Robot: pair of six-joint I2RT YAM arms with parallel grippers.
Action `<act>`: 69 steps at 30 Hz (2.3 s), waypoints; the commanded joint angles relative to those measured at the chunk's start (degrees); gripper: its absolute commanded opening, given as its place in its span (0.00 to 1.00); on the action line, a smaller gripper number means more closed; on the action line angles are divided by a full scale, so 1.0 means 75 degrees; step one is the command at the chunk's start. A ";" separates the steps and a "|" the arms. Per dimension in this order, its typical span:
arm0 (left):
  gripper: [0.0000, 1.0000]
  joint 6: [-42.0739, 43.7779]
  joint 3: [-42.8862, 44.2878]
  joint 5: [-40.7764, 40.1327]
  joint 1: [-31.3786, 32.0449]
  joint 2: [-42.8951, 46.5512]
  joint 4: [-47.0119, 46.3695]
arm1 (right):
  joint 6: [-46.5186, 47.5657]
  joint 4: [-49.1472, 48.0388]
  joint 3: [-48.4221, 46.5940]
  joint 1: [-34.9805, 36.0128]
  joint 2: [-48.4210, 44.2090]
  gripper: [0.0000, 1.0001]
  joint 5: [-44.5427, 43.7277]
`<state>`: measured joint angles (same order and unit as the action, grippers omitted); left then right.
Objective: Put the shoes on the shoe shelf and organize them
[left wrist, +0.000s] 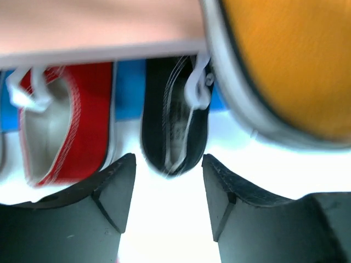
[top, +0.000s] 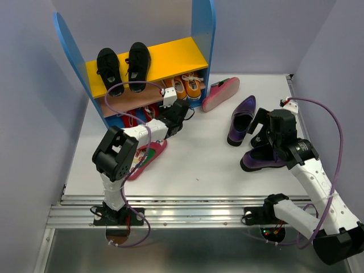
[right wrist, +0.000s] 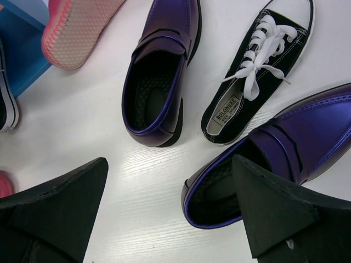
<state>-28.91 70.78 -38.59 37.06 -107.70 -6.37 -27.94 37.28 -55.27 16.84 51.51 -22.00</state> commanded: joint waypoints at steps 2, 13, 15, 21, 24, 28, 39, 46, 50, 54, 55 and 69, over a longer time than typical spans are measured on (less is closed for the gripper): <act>0.69 -0.0130 -0.0542 -0.0291 0.0320 0.1257 0.0181 | -0.0176 -0.0387 0.0138 -0.0042 0.0117 1.00 0.0132; 0.79 0.0057 -0.0930 -0.0515 0.1058 0.2827 0.1246 | -0.0282 -0.0997 -0.0083 -0.0042 0.0889 1.00 0.0599; 0.79 -0.0024 -0.0907 -0.0515 0.1269 0.3039 0.1469 | -0.0398 -0.1278 -0.0294 -0.0042 0.1497 1.00 0.0776; 0.79 -0.0458 -0.0871 -0.0409 0.1352 0.3952 0.2489 | -0.0598 -0.2074 -0.1557 -0.0042 0.3442 1.00 0.1210; 0.79 -0.0575 -0.0965 -0.0502 0.1352 0.4491 0.2782 | -0.0622 -0.2263 -0.2587 -0.0042 0.4789 1.00 0.1432; 0.79 -0.0657 -0.1024 -0.0609 0.1340 0.5089 0.3052 | -0.0762 -0.2321 -0.3879 -0.0042 0.6349 1.00 0.1749; 0.79 -0.0845 -0.1106 -0.0539 0.1317 0.5571 0.3416 | -0.0130 -0.2064 -0.6096 0.0191 0.8964 1.00 0.2699; 0.79 -0.0857 -0.1094 -0.0527 0.1317 0.5477 0.3381 | 0.0069 -0.2064 -0.6447 0.0192 0.9527 1.00 0.2851; 0.79 -0.0857 -0.1024 -0.0492 0.1317 0.5395 0.3358 | 0.0105 -0.2227 -0.6378 0.0192 0.9445 1.00 0.2851; 0.79 -0.0845 -0.0989 -0.0480 0.1317 0.5290 0.3322 | 0.0140 -0.2170 -0.6471 0.0192 0.9632 1.00 0.2769; 0.79 -0.0845 -0.0954 -0.0468 0.1317 0.5266 0.3334 | 0.0128 -0.2158 -0.6460 0.0192 0.9679 1.00 0.2700; 0.79 -0.0740 -0.0859 -0.0386 0.1317 0.5102 0.3276 | 0.0503 -0.1818 -0.5137 -0.0416 0.8883 1.00 0.0437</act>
<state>-34.96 62.67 -40.86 47.11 -69.65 19.33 -26.96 20.80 -97.62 18.65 121.19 -8.67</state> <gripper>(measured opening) 0.786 0.999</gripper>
